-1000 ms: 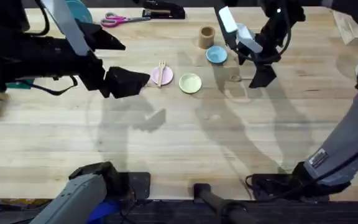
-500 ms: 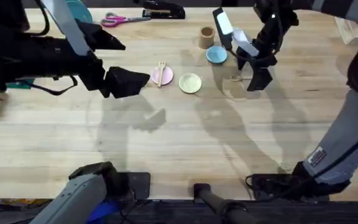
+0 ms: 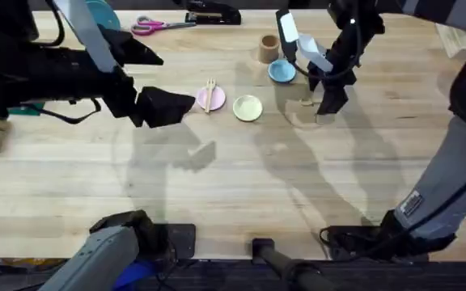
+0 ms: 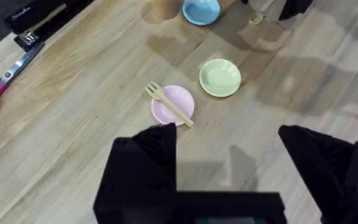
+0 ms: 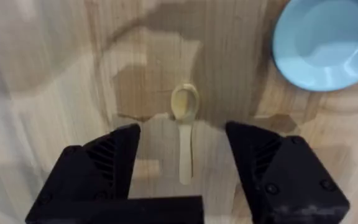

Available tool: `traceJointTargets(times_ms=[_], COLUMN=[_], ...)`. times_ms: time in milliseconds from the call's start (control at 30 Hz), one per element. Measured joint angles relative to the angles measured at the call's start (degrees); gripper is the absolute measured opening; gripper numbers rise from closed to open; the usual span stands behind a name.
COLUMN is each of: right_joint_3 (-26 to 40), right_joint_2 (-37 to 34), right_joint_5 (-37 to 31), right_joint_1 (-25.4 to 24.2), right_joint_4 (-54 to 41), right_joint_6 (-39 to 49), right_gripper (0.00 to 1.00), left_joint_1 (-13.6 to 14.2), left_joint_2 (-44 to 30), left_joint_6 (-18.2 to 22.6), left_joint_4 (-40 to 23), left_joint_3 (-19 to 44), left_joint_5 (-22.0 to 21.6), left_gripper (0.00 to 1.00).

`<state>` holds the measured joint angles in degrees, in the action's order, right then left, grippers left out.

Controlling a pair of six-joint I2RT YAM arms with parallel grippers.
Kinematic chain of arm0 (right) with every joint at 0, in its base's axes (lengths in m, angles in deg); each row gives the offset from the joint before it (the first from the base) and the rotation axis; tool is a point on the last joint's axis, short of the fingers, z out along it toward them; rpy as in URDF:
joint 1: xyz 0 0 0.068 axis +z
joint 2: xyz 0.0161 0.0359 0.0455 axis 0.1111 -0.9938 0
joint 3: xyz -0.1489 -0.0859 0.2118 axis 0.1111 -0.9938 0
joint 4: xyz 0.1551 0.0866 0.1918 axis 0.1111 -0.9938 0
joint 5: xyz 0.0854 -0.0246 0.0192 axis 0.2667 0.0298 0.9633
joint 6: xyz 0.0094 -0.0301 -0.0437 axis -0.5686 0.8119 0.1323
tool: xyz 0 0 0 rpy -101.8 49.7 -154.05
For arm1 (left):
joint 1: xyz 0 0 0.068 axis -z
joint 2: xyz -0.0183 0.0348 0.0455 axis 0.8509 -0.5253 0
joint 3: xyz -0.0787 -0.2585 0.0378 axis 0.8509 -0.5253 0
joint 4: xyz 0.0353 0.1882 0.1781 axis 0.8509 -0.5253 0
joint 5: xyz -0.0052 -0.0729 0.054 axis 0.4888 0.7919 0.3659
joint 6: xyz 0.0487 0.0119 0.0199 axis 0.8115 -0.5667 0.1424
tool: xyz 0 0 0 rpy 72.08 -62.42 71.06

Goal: Pick up a utensil and set it on the pink plate, then put the other utensil in the container.

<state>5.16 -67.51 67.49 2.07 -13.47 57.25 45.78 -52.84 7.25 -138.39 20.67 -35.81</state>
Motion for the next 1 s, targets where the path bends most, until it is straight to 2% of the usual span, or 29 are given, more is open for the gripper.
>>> traceJointTargets(times_ms=[167, 300, 400, 700, 767, 900, 1000], right_joint_3=[-0.91, -1.16, -1.38, -4.30, -4.41, -4.39, -4.39], right_joint_2=[0.45, 0.48, 0.49, 2.16, 2.21, 2.27, 2.27], right_joint_5=[-0.17, -0.11, -0.11, -1.39, -1.55, -1.68, -1.88], right_joint_1=[-0.17, -0.66, -0.74, -0.66, -0.61, -0.59, -0.59], right_joint_4=[1.48, 2.87, 3.80, 7.44, 7.95, 9.07, 9.17], right_joint_6=[-0.62, -0.62, -0.62, -0.58, -0.58, -0.61, -0.62], right_gripper=[0.833, 0.751, 0.727, 0.717, 0.642, 0.384, 0.240], left_joint_1=[0.00, 0.00, 0.00, 0.00, 0.00, 0.00, 0.00], left_joint_2=[0.02, 0.00, 0.00, 0.00, 0.00, 0.01, 0.00], left_joint_6=[0.00, 0.00, 0.00, 0.00, 0.00, 0.00, 0.00], left_joint_4=[0.01, 0.01, -0.02, 0.01, 0.00, -0.01, -0.02], left_joint_3=[0.00, 0.00, 0.00, 0.00, 0.00, 0.00, 0.00], left_joint_5=[0.00, 0.00, 0.00, 0.00, 0.00, 0.00, 0.00], left_gripper=[0.995, 0.995, 0.995, 0.995, 0.995, 0.996, 0.996])
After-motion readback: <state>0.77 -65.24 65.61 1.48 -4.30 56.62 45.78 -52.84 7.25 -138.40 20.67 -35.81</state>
